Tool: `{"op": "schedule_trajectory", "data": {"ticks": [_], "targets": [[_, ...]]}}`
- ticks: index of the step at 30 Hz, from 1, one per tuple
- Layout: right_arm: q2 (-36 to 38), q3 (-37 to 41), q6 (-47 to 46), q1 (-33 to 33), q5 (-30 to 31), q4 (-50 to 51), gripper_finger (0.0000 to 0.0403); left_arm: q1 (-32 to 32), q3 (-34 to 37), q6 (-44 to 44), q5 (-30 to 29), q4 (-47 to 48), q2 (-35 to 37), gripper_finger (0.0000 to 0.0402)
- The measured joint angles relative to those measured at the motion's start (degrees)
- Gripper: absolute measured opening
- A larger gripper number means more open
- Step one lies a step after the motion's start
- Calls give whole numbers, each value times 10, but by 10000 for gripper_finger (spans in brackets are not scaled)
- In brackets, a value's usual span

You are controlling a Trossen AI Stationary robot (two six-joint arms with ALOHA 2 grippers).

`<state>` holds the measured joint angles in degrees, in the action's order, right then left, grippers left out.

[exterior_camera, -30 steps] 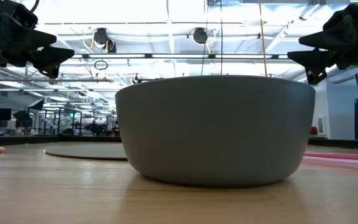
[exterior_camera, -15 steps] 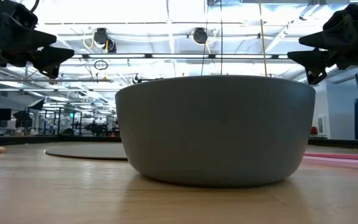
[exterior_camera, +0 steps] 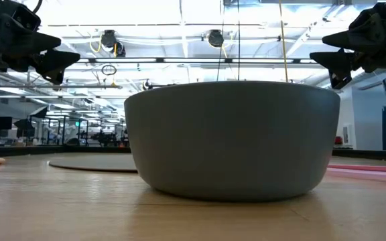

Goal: Pick & Place Utensil
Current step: Put the gray bowl on the brown mat

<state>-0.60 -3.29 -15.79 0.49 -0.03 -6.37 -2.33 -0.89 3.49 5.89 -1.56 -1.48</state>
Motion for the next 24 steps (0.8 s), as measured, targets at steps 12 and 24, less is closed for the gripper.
{"op": "schedule_trajectory", "data": {"ticks": [12,24], "targets": [[0,0,-56,0,51,-37,187,0,0,0,0,0,0,230],[0,0,-126,0,60,-195,188,0,0,57,-47,-118,0,230]]}}
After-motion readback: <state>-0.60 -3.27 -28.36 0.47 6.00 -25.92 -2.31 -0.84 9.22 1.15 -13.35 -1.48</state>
